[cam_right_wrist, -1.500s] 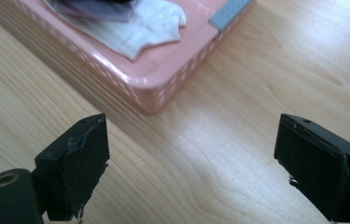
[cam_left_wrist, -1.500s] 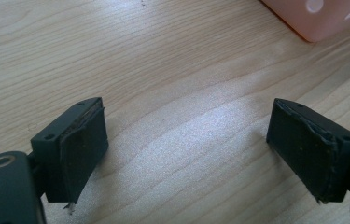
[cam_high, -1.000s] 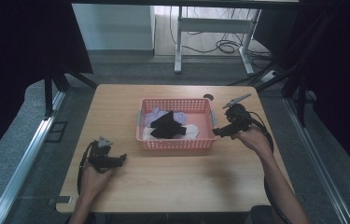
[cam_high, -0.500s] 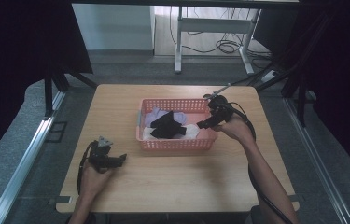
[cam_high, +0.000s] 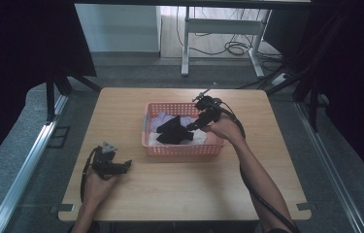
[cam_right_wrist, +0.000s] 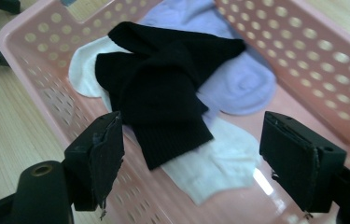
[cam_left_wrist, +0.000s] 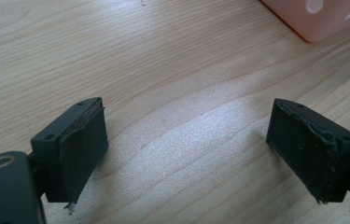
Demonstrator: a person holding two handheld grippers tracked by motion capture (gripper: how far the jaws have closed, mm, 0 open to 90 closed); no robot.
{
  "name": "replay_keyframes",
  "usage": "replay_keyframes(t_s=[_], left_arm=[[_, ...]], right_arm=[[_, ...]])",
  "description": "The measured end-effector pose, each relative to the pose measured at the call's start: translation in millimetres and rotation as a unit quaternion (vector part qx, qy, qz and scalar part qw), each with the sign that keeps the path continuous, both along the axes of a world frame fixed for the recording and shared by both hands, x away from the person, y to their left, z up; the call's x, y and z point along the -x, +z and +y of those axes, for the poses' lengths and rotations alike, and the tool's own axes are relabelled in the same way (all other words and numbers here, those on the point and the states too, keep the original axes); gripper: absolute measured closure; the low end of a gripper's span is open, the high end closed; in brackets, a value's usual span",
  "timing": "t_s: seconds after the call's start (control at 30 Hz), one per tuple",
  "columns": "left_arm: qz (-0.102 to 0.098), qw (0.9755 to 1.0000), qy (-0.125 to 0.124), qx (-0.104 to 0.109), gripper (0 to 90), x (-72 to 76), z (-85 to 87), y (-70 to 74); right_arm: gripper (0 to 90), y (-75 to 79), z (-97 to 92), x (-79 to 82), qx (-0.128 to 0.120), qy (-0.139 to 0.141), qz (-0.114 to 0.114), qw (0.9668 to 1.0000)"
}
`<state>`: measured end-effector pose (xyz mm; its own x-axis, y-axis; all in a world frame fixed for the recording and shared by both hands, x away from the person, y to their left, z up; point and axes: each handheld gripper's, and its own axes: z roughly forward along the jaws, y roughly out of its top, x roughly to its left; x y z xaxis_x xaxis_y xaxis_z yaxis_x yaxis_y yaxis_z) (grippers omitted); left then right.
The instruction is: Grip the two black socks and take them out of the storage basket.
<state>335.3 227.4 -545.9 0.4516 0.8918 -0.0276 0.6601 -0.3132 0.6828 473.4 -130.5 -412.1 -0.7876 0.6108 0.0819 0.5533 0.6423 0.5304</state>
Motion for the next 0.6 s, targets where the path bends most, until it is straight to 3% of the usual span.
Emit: replay_keyframes(t_s=[0.3,0.5,0.53,0.6], left_arm=[[0.000,1.0000,0.000,-0.001,11.9,0.0,0.1,0.0],[0.000,1.0000,0.000,0.000,11.9,-0.2,0.2,-0.1],[0.000,1.0000,0.000,0.000,11.9,-0.2,0.2,-0.1],[0.001,1.0000,0.000,0.000,11.9,-0.1,0.2,0.1]], right_arm=[[23.7,-21.9,37.1,-11.5,0.015,0.027,0.018,0.9994],[19.4,-42.1,57.6,-19.9,0.028,0.025,0.027,0.9989],[21.2,-45.3,60.2,-21.0,0.032,0.027,0.027,0.9988],[34.3,-50.8,65.3,-22.0,0.048,0.032,0.027,0.9980]])
